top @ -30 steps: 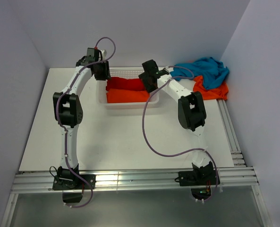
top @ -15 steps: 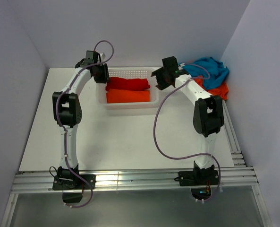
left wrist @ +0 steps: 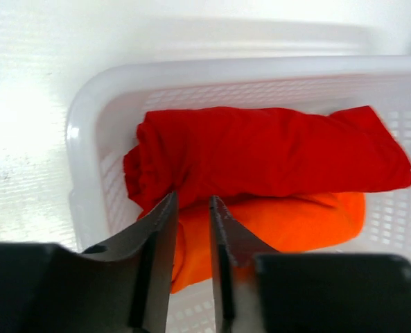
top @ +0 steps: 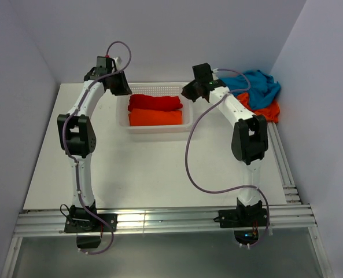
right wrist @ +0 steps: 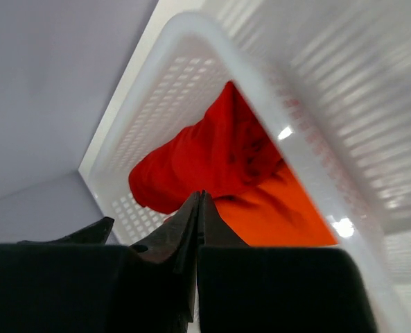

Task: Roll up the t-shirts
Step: Place the rolled tshirt into the container

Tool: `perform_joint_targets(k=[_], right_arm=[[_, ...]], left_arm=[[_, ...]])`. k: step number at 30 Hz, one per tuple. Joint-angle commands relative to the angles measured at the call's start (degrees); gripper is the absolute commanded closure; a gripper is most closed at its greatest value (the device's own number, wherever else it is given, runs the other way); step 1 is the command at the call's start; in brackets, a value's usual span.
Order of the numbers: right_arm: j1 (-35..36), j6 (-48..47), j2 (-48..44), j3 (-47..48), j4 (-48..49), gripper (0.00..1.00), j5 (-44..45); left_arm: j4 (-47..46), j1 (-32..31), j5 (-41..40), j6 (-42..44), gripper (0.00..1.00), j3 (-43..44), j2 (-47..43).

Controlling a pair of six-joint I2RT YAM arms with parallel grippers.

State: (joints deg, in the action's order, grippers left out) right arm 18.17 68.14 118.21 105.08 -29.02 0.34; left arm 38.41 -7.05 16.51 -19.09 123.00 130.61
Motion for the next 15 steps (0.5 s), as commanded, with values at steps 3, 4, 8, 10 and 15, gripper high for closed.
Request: perform_joint_targets(k=[3,4,8,10,15], right_arm=[[2.83,-0.47,3.77,6.45,-3.33,1.00,1.85],[3.18,-0.12,4.30,6.54,-3.85,1.00,2.21],[3.88,0.50,5.53,6.72,-4.82,1.00,4.05],[4.06,0.77,6.67,7.24,-5.87,1.00,5.02],[4.77,2.87,8.87,7.51,-5.53,1.00,6.96]], left_arm=[[-2.73,-2.44,3.35,-2.70,0.75,0.92,-2.82],[-2.73,-2.79,2.83,-2.88,0.75,1.62,-2.47],[-4.04,-4.20,3.35,-4.11,0.78,1.89,-0.88],[-5.18,-4.46,3.79,-4.90,0.80,1.63,-0.35],[-6.33,-4.46,3.62,-5.96,0.82,1.89,1.84]])
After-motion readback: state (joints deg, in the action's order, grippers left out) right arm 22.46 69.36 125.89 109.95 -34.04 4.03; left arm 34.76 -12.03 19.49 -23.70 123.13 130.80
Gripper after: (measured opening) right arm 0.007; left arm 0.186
